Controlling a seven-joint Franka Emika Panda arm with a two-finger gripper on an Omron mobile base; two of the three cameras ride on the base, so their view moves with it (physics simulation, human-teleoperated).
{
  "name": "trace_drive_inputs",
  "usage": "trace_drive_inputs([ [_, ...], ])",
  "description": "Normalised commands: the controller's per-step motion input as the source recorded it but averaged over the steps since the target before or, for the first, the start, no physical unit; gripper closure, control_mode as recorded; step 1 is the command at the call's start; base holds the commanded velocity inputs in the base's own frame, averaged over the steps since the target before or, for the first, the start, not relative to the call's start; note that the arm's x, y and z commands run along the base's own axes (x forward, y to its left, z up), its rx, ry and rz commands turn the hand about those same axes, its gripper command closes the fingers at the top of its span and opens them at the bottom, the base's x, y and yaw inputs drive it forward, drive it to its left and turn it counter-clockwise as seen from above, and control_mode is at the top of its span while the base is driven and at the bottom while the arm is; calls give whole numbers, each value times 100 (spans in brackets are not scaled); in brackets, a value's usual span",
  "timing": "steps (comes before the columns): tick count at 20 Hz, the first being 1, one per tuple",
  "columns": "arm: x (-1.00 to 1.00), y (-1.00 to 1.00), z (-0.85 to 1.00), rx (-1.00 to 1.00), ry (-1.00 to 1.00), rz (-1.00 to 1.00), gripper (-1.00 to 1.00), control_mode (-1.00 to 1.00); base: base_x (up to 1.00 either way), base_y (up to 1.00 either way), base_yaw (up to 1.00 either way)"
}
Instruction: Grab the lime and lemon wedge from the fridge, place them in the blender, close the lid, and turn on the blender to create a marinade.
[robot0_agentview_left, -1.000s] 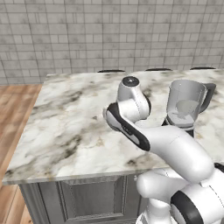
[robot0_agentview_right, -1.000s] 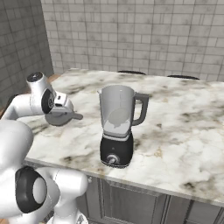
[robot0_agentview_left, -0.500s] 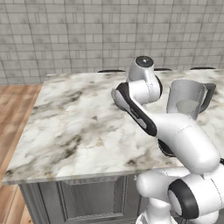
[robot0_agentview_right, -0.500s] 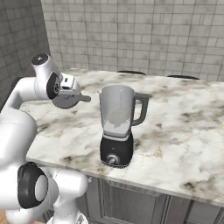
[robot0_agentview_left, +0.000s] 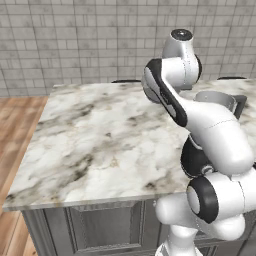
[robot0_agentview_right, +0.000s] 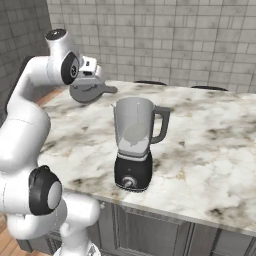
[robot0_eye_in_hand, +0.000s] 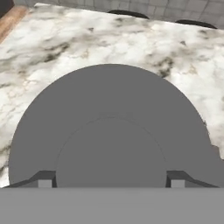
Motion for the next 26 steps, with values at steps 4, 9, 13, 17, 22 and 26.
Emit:
trace_drive_inputs([
  [4, -5, -74, 53, -18, 26, 0, 100, -100, 0, 0, 0],
  [9, -5, -15, 3, -13, 14, 2, 100, -100, 0, 0, 0],
  [13, -29, -14, 0, 3, 0, 0, 100, -100, 0, 0, 0],
  [17, -49, -40, 0, 15, 0, 0, 100, -100, 0, 0, 0],
  [22, -34, -46, 0, 9, -4, 0, 100, -100, 0, 0, 0],
  [26, 4, -35, 0, 0, 0, 0, 100, -100, 0, 0, 0],
])
